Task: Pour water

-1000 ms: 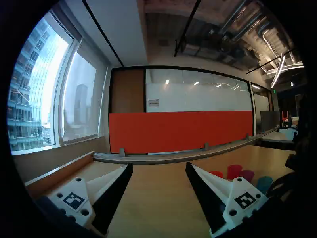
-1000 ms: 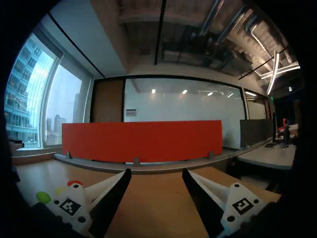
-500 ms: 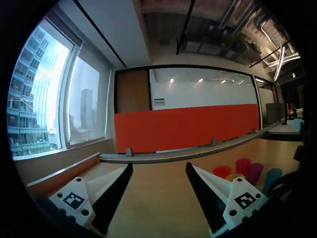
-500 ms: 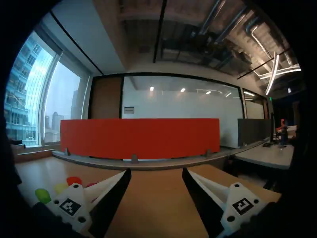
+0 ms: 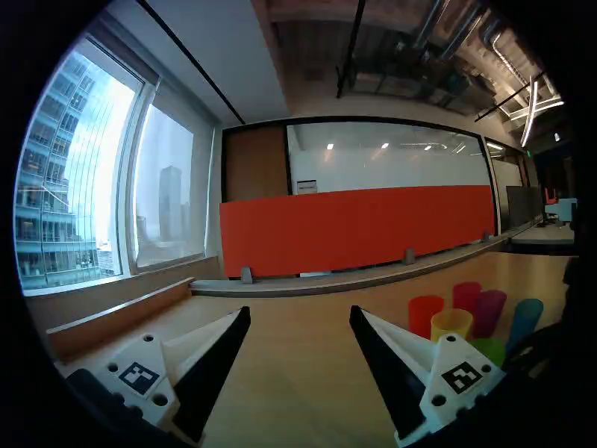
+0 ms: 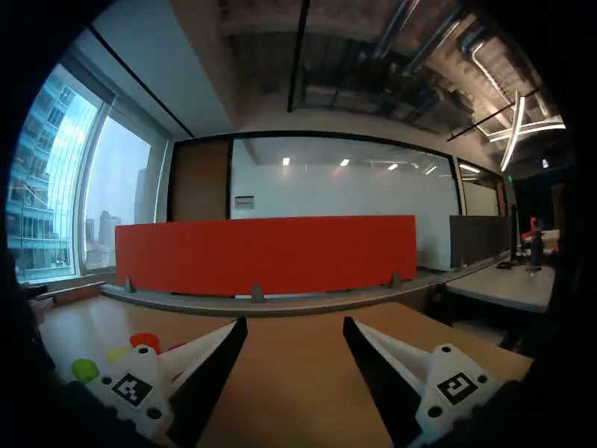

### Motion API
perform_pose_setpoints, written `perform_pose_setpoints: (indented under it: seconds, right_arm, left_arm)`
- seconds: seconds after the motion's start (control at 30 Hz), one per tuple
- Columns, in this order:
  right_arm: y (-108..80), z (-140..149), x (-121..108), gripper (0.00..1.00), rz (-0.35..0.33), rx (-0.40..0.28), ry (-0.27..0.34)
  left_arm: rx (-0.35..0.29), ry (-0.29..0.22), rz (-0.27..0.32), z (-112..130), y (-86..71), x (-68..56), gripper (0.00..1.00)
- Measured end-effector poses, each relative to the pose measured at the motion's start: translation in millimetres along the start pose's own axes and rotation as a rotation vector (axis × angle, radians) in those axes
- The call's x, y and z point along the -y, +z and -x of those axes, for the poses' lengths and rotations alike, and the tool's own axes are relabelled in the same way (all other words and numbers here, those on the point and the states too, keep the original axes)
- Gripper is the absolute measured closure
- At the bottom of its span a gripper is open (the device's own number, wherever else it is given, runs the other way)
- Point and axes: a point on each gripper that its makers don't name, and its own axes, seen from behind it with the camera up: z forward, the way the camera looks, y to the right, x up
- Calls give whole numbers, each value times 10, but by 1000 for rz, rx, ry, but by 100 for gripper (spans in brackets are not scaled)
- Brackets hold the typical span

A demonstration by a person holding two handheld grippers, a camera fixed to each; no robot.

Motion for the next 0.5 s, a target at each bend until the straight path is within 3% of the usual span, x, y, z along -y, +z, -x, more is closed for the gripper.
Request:
perform_pose_setpoints:
  seconds: [0.5]
  right_arm:
    - [0, -33, 55, 0, -3, 1, -16]
  left_arm:
    - [36, -65, 9, 308, -8, -97, 1]
